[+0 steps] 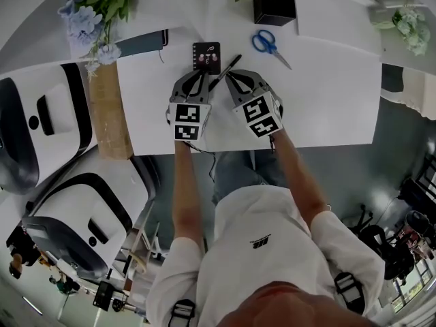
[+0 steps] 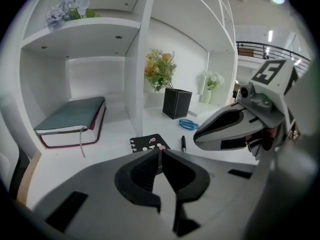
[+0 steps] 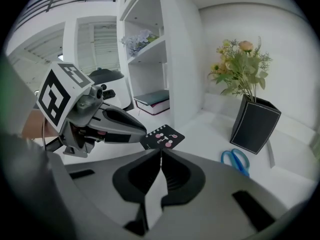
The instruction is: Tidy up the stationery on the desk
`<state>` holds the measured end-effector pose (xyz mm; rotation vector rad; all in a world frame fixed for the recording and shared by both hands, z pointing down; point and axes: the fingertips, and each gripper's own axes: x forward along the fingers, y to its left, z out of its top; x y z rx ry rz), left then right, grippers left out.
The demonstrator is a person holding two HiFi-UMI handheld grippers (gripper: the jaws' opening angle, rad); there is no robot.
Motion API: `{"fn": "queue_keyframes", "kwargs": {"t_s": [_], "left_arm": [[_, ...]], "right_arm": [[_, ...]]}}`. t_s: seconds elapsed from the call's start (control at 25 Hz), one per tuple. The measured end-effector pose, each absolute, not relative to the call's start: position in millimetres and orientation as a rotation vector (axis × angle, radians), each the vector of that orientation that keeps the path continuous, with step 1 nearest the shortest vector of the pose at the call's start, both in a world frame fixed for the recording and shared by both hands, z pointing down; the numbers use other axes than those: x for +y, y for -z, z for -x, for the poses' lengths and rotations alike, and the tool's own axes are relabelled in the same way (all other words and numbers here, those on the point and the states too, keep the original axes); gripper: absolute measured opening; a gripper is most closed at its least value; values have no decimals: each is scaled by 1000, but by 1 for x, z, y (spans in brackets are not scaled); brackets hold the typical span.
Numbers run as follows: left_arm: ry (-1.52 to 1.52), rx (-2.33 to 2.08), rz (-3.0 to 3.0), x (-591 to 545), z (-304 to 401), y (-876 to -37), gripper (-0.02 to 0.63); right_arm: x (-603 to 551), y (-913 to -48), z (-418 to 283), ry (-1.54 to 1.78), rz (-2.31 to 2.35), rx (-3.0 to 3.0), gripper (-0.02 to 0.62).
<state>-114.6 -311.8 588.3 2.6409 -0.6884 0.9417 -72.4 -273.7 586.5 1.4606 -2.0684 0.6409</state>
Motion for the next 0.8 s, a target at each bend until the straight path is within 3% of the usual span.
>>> {"fn": "queue_keyframes", "kwargs": {"t_s": [0.8], "left_arm": [[-1094, -652, -2553, -319, 123, -623, 0]], "right_arm": [[-309, -630, 94, -666, -1322, -1967, -4]]}}
